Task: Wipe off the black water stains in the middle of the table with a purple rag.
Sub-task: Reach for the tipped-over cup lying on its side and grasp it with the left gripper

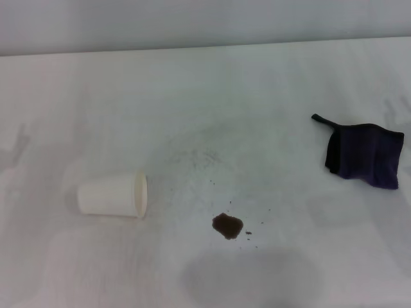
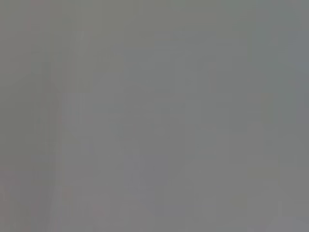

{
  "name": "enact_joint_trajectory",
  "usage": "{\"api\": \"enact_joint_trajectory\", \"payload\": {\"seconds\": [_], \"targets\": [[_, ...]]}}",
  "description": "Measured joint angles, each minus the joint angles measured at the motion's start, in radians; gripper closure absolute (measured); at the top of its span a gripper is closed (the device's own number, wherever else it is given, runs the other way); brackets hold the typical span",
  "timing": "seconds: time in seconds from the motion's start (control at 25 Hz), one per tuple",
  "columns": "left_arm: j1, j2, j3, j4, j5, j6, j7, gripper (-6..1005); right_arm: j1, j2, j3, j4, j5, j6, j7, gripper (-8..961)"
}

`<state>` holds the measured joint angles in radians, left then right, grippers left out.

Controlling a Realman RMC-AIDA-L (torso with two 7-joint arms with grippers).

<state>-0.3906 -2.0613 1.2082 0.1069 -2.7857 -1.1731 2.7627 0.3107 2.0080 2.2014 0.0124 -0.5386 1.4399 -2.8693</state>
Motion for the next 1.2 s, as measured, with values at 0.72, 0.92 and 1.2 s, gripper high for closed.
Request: {"api": "enact_joint_trajectory", "payload": {"seconds": [0.72,0.92,1.2], "targets": [[0.095,0.111,-0.003,0.540,0.750,0.169,-0.673,124,0.027,0.004,-0.003,-0.010,-0.001,-0.080,0.012,615],[0.153,0.123,-0.010,0.743,0.840,0.122,-0.796,124,0.024,0.005,-0.001,-0.010,0.002,-0.070,0.076,614],[0.122,0.116,-0.157,0.896,1.173,0.037,-1.091,127,0.026,0.005,-0.002,-0.010,-0.001,-0.049,0.098,612]]}}
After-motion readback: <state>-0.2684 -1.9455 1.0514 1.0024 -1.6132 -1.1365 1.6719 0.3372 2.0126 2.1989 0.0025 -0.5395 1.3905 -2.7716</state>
